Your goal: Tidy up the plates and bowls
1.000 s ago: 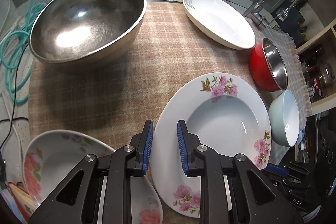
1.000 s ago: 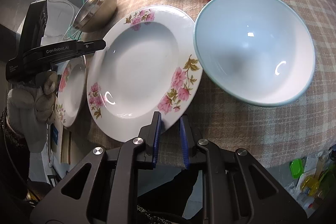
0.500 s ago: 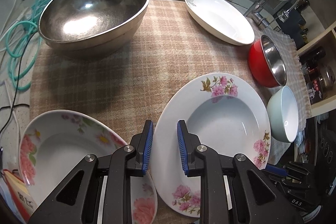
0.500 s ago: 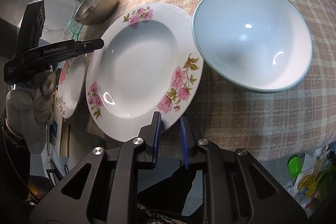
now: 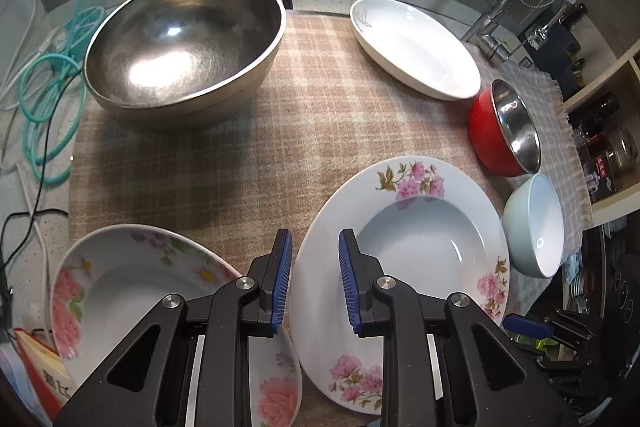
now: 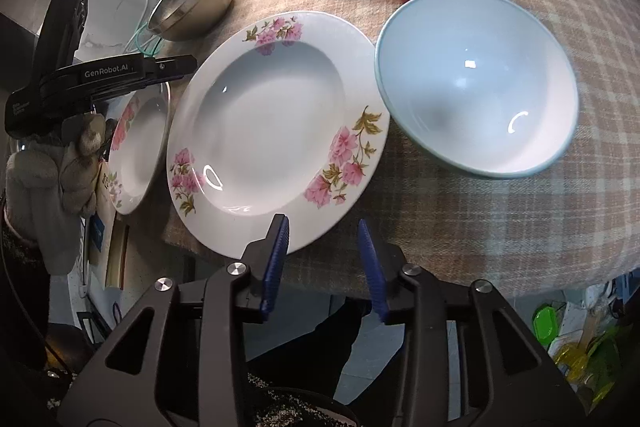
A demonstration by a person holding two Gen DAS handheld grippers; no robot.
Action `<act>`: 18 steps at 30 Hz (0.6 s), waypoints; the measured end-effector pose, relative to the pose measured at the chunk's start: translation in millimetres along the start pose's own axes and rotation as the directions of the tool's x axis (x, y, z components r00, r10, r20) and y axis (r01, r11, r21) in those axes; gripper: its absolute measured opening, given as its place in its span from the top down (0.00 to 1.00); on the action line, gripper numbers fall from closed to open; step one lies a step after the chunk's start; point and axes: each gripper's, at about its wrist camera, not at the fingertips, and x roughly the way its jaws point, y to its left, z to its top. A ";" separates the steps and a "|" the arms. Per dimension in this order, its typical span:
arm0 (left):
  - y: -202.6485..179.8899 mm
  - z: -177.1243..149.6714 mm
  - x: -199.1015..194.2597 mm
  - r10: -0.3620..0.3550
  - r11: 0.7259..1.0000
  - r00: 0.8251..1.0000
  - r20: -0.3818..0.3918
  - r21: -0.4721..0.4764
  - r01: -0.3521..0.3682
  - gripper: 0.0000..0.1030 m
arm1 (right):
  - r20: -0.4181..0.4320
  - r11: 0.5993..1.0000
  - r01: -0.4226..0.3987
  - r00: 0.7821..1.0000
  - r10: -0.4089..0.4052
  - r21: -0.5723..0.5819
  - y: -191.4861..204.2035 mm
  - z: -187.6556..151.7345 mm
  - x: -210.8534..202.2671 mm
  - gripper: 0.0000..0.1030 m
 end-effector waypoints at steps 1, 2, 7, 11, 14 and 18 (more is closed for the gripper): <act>0.6 0.7 -1.4 0.002 1.000 1.000 0.007 -0.002 -0.002 0.78 | 0.005 1.000 0.006 1.000 -0.006 -0.005 0.6 0.4 -2.3 0.63; 1.4 1.2 -3.4 0.004 1.000 1.000 0.013 -0.003 -0.004 0.78 | 0.013 1.000 0.011 1.000 -0.011 -0.009 1.3 0.7 -5.1 0.63; 5.8 3.4 -16.3 0.008 1.000 0.999 0.054 -0.027 -0.006 0.78 | 0.060 0.999 0.023 0.998 -0.021 -0.044 9.8 7.7 -20.2 0.63; 15.2 -0.4 -31.1 0.007 0.997 0.995 0.101 -0.082 0.002 0.78 | 0.097 0.995 0.025 0.995 -0.015 -0.097 23.8 20.1 -26.7 0.63; 25.7 -8.7 -42.8 0.014 0.991 0.992 0.127 -0.134 0.003 0.78 | 0.103 0.992 0.007 0.995 0.006 -0.122 32.9 31.7 -24.8 0.63; 45.5 -26.9 -61.0 0.044 0.976 0.986 0.160 -0.216 -0.008 0.77 | 0.095 0.986 -0.022 0.995 0.038 -0.163 49.1 46.0 -17.9 0.63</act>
